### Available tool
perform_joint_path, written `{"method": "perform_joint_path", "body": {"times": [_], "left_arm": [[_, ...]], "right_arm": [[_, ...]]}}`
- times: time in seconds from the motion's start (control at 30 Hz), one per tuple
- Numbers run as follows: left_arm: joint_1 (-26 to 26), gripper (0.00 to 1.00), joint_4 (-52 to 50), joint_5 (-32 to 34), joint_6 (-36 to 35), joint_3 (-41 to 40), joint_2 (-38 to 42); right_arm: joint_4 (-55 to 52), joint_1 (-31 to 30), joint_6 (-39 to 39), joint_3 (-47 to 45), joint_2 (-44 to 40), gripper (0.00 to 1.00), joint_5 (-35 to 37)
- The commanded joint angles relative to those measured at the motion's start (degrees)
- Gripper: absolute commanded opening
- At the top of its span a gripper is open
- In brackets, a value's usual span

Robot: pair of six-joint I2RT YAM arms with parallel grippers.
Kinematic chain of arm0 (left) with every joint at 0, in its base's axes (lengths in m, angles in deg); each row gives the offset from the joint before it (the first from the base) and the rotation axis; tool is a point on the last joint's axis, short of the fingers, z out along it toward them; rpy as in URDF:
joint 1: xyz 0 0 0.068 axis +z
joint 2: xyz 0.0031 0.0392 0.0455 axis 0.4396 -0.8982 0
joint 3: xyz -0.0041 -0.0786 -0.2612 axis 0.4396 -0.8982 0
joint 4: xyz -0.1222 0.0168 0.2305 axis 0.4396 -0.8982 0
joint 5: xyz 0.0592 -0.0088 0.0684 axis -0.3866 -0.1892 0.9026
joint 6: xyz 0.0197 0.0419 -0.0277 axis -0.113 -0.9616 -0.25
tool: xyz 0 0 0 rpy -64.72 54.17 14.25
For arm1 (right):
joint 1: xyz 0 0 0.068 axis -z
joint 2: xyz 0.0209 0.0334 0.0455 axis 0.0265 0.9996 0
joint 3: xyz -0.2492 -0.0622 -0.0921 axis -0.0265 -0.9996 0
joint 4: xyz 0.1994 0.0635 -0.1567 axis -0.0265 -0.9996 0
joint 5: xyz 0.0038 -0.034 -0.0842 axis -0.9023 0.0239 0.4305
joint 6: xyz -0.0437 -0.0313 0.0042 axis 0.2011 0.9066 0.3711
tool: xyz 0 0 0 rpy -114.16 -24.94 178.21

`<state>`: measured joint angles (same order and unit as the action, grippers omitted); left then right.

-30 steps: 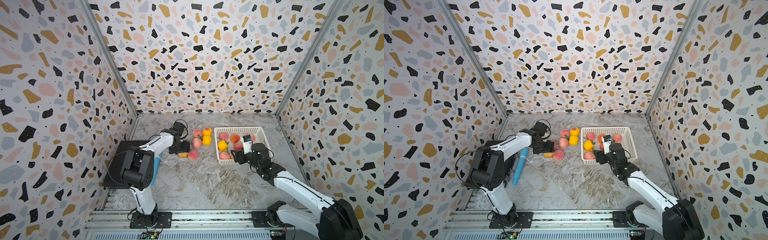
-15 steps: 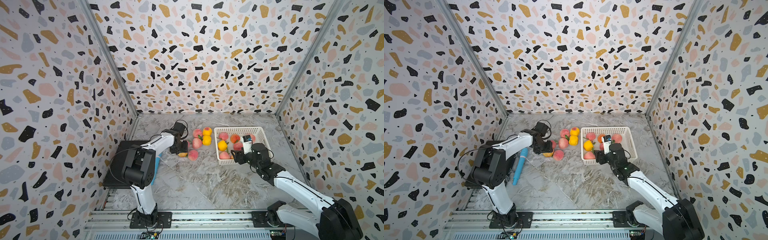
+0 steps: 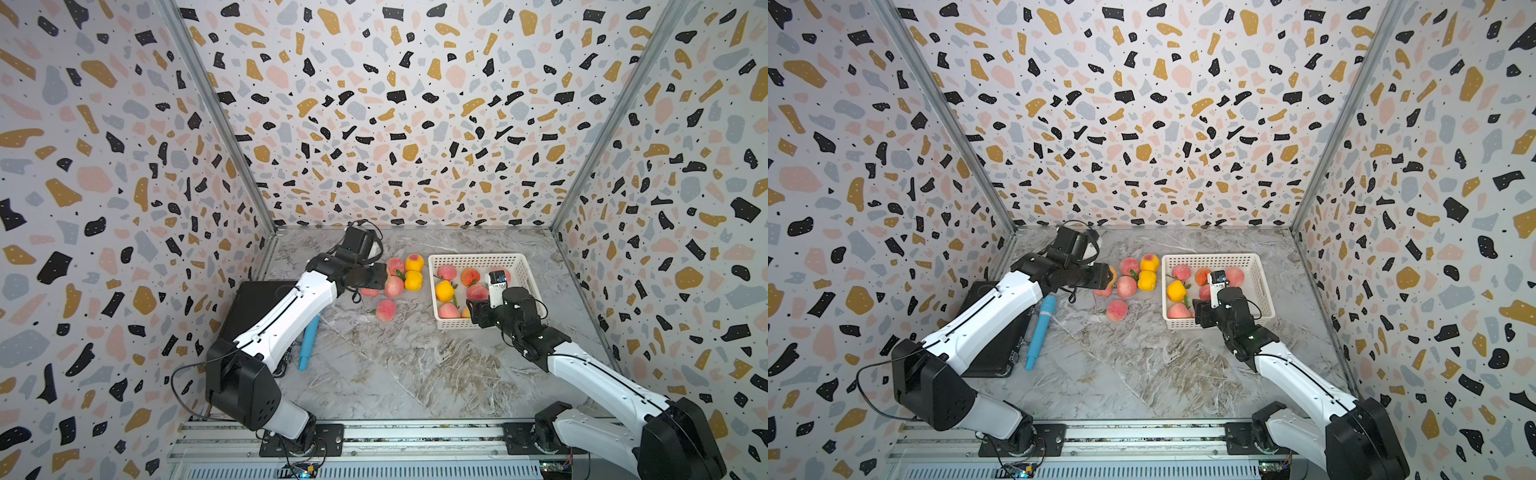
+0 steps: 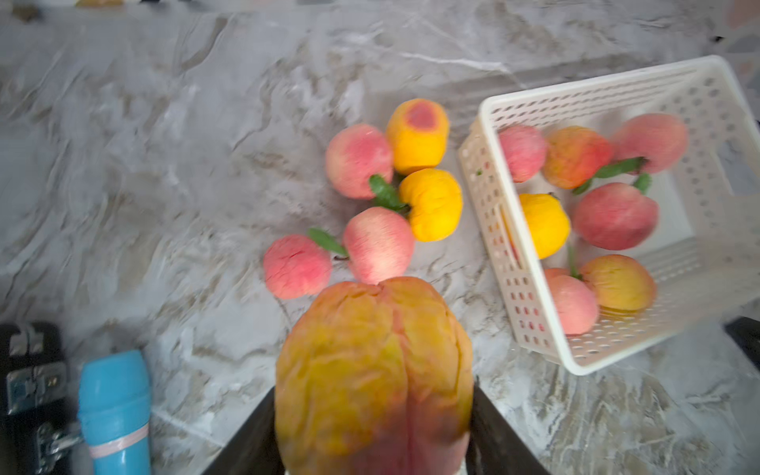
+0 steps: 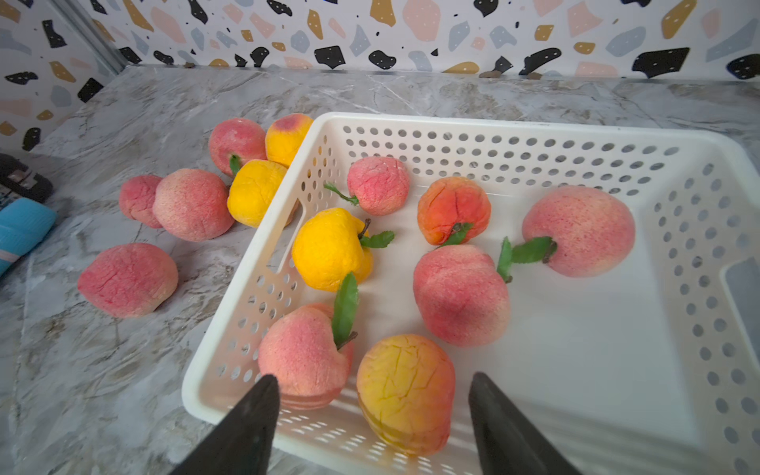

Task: Put the peaches into the basket
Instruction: Pick up the peach from the center of the board, then place the peach in the basket.

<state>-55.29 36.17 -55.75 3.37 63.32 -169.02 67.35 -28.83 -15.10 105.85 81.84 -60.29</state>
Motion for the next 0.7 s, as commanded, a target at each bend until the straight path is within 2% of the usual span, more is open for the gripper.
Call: {"method": "perform_joint_path", "body": {"times": [0.0, 0.17, 0.37, 0.5, 0.67], "left_arm": [[-4.66, 0.54, 4.27, -1.02, -3.54, 4.87, -4.34], [-11.50, 0.54, 8.74, 1.26, -6.95, 14.75, -14.87], [-17.97, 0.54, 10.13, 3.65, -11.08, 27.24, -28.44], [-20.13, 0.54, 6.91, 6.17, -12.08, 35.39, -36.99], [-21.64, 0.54, 3.03, 10.06, -12.97, 42.31, -44.49]], "right_arm": [[-2.32, 0.76, -1.89, 1.05, -1.31, 0.76, 4.52], [-5.88, 5.40, -5.03, 3.25, -2.60, 0.77, 6.36], [-18.05, 14.47, -8.50, 10.25, -3.49, 0.78, 4.24], [-21.72, 19.19, -9.58, 12.55, -6.22, 0.78, 1.85], [-24.21, 20.11, -10.42, 13.83, -10.19, 0.79, -0.29]]}}
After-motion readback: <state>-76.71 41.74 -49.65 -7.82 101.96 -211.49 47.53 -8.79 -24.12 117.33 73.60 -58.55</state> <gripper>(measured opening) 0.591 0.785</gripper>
